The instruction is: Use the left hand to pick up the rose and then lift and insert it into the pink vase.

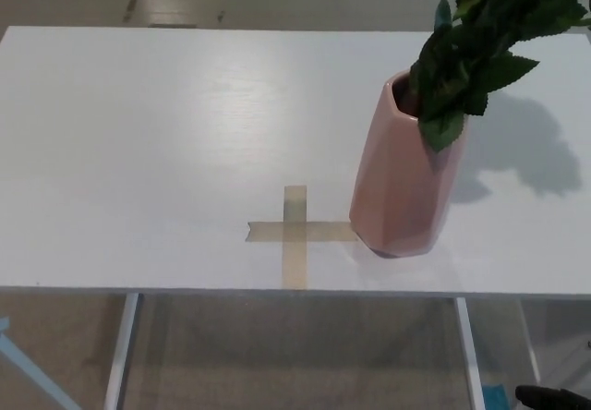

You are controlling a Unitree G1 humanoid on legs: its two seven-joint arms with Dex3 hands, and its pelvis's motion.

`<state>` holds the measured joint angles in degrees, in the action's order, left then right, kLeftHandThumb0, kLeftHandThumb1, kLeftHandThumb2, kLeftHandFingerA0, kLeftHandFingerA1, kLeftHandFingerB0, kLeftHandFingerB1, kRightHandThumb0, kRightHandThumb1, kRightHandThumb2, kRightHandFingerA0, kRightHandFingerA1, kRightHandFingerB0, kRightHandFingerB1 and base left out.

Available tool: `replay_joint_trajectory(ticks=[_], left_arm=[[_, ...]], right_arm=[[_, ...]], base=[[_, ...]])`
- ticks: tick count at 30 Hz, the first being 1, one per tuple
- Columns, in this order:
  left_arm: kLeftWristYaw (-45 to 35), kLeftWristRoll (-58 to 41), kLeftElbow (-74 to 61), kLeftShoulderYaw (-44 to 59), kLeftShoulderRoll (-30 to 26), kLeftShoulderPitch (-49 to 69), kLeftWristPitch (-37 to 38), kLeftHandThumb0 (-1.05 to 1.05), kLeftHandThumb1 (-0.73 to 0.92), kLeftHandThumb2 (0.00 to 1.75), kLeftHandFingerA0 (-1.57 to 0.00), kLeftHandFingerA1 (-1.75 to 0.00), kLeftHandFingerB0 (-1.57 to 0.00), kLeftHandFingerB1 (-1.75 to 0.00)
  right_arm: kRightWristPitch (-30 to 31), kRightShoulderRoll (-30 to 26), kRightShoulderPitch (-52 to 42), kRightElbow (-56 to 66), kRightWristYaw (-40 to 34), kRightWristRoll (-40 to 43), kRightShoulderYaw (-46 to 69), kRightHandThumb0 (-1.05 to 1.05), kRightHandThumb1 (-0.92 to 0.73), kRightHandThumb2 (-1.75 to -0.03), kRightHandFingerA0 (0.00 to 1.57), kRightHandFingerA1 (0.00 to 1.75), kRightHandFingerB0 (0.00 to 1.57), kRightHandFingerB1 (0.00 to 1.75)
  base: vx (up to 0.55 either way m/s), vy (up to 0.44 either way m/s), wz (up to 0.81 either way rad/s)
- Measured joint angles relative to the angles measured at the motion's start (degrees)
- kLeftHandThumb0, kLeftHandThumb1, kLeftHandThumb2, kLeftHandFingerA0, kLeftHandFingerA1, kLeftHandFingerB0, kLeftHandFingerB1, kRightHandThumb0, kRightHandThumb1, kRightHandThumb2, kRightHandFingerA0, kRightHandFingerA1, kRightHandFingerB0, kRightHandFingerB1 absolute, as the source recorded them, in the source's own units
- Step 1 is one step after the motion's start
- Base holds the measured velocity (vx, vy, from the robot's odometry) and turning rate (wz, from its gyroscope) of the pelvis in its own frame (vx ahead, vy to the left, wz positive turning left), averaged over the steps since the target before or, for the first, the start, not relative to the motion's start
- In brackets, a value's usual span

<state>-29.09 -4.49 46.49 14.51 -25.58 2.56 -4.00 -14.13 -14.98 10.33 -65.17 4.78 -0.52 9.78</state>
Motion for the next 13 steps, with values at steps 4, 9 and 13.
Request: replay_joint_trajectory(ticks=[4,9,13], left_arm=[[4.0,1.7,5.9,-1.7,-0.1,-1.8,3.8,-0.23,0.41,0.93,-0.08,-0.50,-0.08,-0.49],[7.4,3.1,9.5,-3.4,-0.1,-2.2,8.9,-0.23,0.42,0.93,-0.08,-0.50,-0.08,-0.49],[8.7,3.7,12.1,-3.9,-0.1,-2.3,12.3,-0.24,0.42,0.93,-0.08,-0.50,-0.08,-0.49]], right_arm=[[0.0,0.0,1.2,-0.3,0.2,0.1,0.3,-0.20,-0.62,-0.58,0.62,0.51,0.56,0.48],[0.0,0.0,1.5,-0.6,0.3,0.1,0.3,-0.20,-0.62,-0.58,0.63,0.52,0.56,0.48],[0.0,-0.1,1.7,-1.1,0.3,0.1,0.2,-0.19,-0.62,-0.58,0.63,0.52,0.56,0.47]], base=[[0.00,0.000,0.00],[0.00,0.000,0.00],[0.00,0.000,0.00]])
